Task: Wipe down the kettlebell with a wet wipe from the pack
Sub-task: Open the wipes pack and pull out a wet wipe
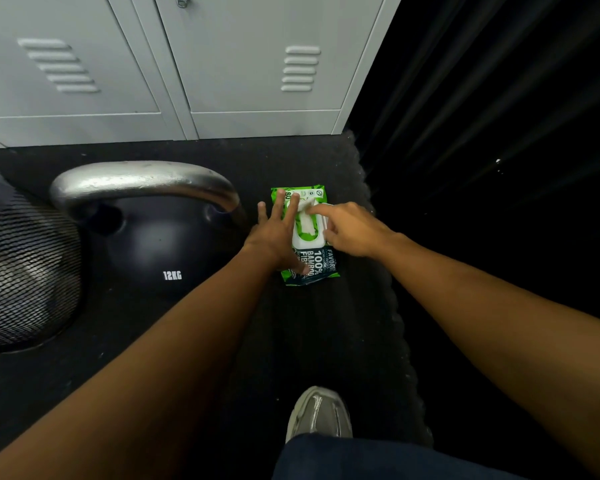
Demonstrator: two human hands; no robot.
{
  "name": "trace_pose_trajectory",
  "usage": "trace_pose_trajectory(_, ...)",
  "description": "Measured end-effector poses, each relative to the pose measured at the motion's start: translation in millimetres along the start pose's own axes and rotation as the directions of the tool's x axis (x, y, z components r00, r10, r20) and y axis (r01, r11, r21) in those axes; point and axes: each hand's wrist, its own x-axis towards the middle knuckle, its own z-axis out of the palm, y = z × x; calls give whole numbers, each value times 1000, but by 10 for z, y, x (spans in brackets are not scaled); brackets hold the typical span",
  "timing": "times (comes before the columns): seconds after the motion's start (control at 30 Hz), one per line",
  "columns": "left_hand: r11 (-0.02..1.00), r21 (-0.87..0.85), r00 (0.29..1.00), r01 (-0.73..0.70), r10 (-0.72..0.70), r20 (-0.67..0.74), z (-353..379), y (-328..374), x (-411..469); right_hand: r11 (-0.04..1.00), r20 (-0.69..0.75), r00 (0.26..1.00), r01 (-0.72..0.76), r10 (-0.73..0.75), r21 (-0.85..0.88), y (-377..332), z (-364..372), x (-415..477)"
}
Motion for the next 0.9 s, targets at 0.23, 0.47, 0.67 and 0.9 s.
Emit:
trace_pose_trajectory(0.23,1000,3,1000,-21,21,-6,6,-4,0,989,-70,991,-122,116,-84,-212,86,34)
trace_pose_trajectory(0.47,999,27,1000,-21,21,-5,33,-21,24,985,-139,977,-169,164,-25,-317,164,87)
trace_pose_trajectory(0.67,999,37,1000,-22,21,18,26,-14,2,916,-137,946,-237,293,323,-144,50,29)
trace_pose_trajectory(0.9,993,116,999,-6,1,46,24,17,-7,909,-150,947,-215,283,357,-147,-66,-158)
